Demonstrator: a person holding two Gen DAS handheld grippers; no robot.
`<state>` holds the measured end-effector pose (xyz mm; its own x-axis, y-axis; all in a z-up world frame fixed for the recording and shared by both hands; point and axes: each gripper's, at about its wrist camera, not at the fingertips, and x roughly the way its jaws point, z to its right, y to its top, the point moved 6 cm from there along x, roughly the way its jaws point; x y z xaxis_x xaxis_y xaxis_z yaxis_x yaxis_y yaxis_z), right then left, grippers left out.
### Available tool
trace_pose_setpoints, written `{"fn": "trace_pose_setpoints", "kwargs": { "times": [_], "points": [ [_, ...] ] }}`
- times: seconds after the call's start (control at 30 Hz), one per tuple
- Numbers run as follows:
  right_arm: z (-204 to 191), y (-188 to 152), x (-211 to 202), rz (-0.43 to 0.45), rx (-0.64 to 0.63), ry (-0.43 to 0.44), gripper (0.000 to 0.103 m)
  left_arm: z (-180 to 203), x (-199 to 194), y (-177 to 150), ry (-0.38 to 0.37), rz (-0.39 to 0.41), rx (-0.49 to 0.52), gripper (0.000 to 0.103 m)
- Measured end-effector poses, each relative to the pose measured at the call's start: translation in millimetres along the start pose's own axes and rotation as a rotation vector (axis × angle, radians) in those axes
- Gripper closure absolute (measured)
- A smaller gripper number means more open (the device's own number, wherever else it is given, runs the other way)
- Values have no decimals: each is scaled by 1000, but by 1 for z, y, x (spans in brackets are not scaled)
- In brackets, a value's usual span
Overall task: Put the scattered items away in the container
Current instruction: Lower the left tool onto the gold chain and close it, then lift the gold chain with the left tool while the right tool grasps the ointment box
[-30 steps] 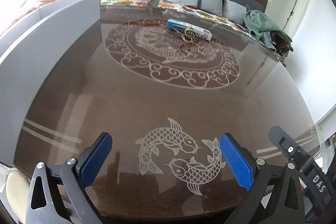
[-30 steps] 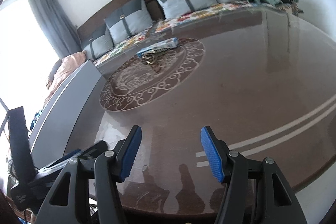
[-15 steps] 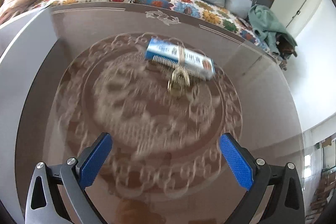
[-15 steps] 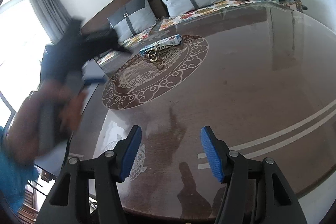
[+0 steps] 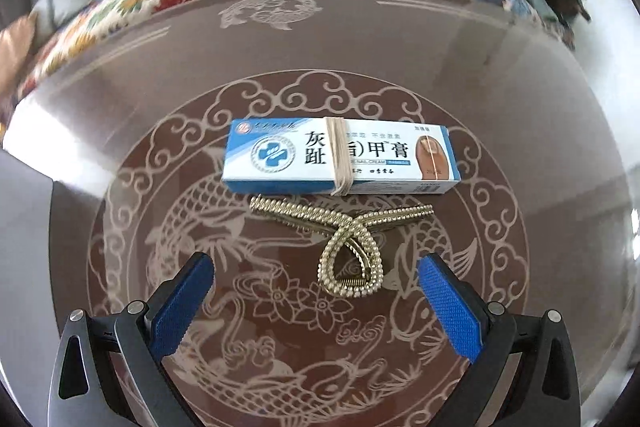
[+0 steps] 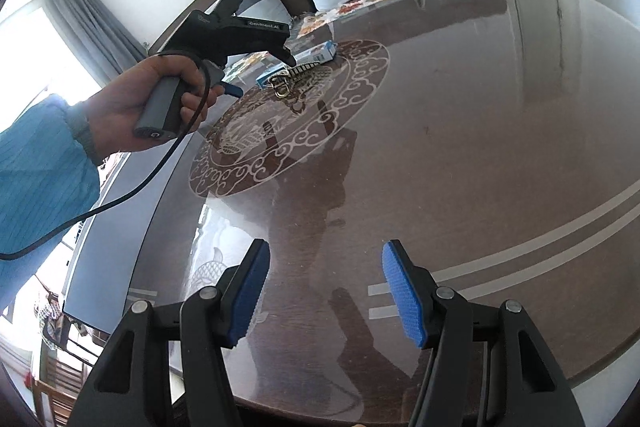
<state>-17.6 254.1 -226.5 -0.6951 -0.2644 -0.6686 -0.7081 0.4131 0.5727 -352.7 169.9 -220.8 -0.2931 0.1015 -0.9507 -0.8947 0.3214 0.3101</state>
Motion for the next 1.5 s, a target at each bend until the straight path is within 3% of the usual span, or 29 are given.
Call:
{"fn": "trace_pose_setpoints", "kwargs": {
  "times": [0.13, 0.23, 0.47, 0.5, 0.57, 0.6, 0.63, 0.67, 0.83, 0.9, 1.23, 1.33, 1.4, 1.5],
  "points": [
    [-1, -1, 1, -10, -7, -3, 43, 6, 1, 4, -37, 8, 11, 2],
    [-1, -1, 1, -11, -9, -6, 43, 9, 7, 6, -75, -12, -7, 13],
    [-1, -2, 2, -10, -10, -10, 43, 11, 11, 9, -78, -9, -10, 16],
    [-1, -2, 1, -9, -10, -11, 43, 11, 13, 9, -86, -16, -15, 20],
    [-2, -2, 1, -10, -11, -13, 43, 11, 19, 8, -110, -48, -25, 46],
    [-2, -2, 1, -10, -12, -15, 43, 10, 22, 7, -117, -64, -29, 53],
    [-3, -2, 1, -10, -14, -17, 43, 10, 22, 7, -110, -64, -23, 68],
    [-3, -3, 1, -10, -15, -18, 43, 9, 21, 7, -102, -61, -16, 70],
    [-2, -3, 0, -10, -15, -19, 43, 0, 10, 1, -70, -37, -23, 72],
    [-2, -3, 0, -9, -14, -18, 43, -4, 2, -6, -92, -22, -49, 72],
    [-6, 8, -4, -3, -17, 9, 43, -47, -47, -92, -143, 58, -146, 72],
    [-33, 46, -8, 44, -199, 83, 43, -57, -55, -119, -143, 79, -160, 72],
    [-60, 86, 1, 50, -424, 133, 43, -56, -58, -129, -159, 85, -164, 72],
    [-83, 151, 38, 95, -792, 51, 43, -53, -63, -141, -179, 104, -160, 72]
  ]
}}
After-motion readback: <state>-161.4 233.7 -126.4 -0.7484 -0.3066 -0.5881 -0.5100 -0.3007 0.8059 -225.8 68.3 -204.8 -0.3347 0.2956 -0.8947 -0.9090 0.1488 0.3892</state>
